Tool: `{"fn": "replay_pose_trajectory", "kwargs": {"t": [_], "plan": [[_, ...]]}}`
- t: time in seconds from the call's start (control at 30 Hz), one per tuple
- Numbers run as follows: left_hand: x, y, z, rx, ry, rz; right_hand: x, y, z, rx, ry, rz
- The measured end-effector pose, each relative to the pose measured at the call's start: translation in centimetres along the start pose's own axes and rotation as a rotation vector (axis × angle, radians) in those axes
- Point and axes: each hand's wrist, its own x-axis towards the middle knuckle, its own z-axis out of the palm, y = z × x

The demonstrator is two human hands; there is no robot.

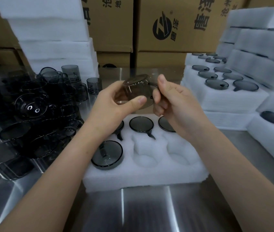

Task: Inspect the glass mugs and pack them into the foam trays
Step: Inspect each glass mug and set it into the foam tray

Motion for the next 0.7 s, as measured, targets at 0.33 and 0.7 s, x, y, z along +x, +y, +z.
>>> {"fn": "replay_pose_trajectory", "kwargs": {"t": [0.33,0.7], "plan": [[-0.1,-0.2,-0.1,-0.168,-0.029,0.041,0.3,0.3,0.1,0.075,0.092,-0.021],[-0.6,0.6,0.4,0.395,-0.069,0.314,0.1,1.0,0.9,-0.253,0.165,-0.157]]}}
